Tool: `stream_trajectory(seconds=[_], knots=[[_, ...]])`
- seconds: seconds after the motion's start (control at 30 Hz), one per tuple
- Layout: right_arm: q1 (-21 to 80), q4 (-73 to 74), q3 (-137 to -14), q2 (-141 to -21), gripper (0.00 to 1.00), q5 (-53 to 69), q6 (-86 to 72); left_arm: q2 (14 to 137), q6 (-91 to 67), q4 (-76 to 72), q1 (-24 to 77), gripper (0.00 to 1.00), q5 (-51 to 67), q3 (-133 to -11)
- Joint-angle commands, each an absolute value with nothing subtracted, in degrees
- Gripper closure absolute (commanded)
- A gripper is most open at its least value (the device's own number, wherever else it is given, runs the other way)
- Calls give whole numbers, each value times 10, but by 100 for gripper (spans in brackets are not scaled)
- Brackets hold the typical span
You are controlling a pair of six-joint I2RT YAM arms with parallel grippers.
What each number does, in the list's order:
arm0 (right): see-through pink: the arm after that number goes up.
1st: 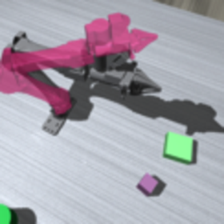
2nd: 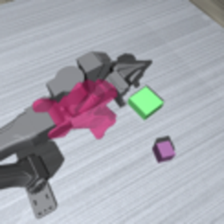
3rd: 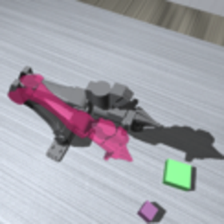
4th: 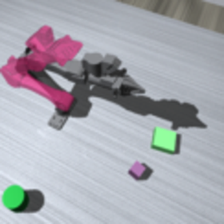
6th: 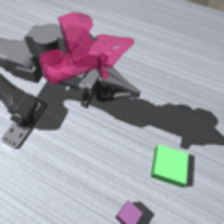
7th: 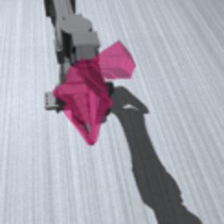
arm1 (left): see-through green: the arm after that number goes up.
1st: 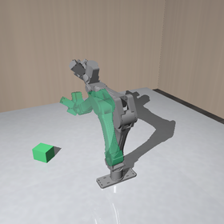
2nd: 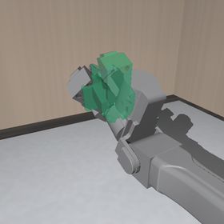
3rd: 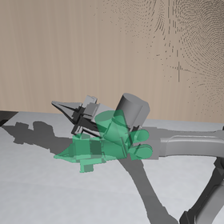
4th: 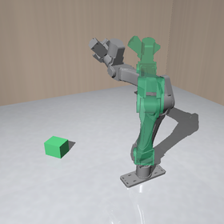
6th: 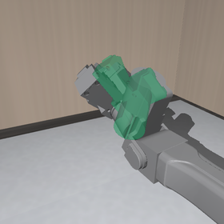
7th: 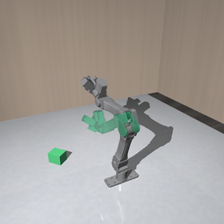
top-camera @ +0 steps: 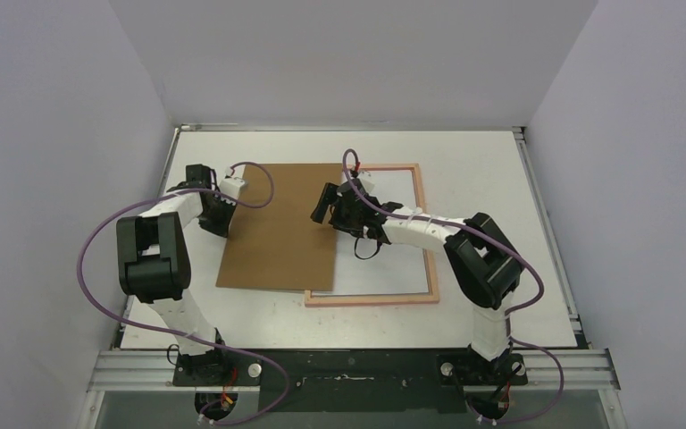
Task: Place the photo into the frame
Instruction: Turn over the photo frame item at the center of the board.
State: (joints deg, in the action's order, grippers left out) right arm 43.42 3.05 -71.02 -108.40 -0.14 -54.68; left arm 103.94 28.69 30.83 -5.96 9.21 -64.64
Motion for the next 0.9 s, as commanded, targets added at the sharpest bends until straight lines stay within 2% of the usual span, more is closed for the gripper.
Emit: stream_trajectory(seconds=[0.0,0.17,0.43,0.87], knots=[[431,9,-733,-1099,5,16,-542,1053,275,348,-54,100,115,-636],[430,-18,-722,-1106,2,32,-547,1054,275,348,-57,100,115,-638],[432,-14,-730,-1114,6,40,-547,1053,279,349,-62,100,117,-637],[431,-7,-727,-1115,4,36,-528,1052,275,360,-65,100,124,-644]])
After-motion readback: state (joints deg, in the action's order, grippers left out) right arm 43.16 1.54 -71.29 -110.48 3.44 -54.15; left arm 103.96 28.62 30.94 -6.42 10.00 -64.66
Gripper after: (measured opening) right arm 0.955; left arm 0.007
